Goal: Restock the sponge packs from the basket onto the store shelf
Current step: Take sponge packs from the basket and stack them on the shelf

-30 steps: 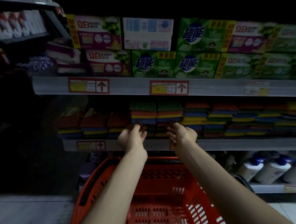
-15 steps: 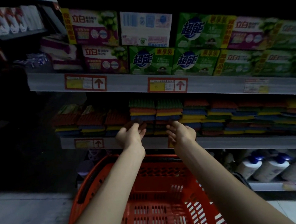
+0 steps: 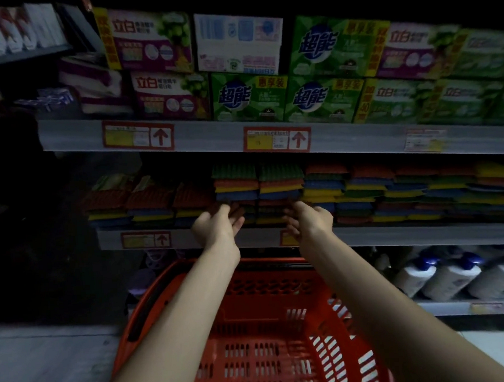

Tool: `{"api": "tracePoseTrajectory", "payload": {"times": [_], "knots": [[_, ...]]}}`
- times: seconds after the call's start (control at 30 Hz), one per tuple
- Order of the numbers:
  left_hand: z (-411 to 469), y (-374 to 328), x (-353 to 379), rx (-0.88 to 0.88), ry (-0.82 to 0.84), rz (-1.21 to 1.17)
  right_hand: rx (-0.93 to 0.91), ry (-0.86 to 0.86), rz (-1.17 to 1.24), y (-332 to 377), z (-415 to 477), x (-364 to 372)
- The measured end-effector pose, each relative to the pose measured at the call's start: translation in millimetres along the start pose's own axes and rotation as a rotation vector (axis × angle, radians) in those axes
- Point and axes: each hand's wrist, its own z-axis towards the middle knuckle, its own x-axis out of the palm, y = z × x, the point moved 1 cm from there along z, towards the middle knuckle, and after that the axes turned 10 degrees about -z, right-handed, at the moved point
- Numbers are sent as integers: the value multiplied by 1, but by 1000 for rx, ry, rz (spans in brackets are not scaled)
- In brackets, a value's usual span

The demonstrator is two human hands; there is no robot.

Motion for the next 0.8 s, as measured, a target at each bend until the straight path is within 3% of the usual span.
{"api": "tracePoseTrajectory", "payload": {"times": [0.23, 0.3, 0.4, 0.53, 0.6, 0.7, 0.8], "knots": [[-3, -1, -4, -16, 26, -5, -24, 57, -36, -4, -4, 1], [-5, 5, -7, 39, 66, 91, -26, 54, -52, -4, -1, -4], [-14, 17, -8, 331, 192, 442, -149, -38, -284, -3, -1, -18], [-26, 33, -10, 975, 485, 944, -522, -240, -729, -2, -6, -43], [-25, 40, -12, 1197, 585, 1135, -663, -291, -835, -3, -5, -53], [-22, 48, -12, 1343, 617, 1313, -785, -281, -960, -10, 1, -63], [-18, 51, -12, 1373, 628, 1433, -827, -260, -1076, -14, 2, -67]]}}
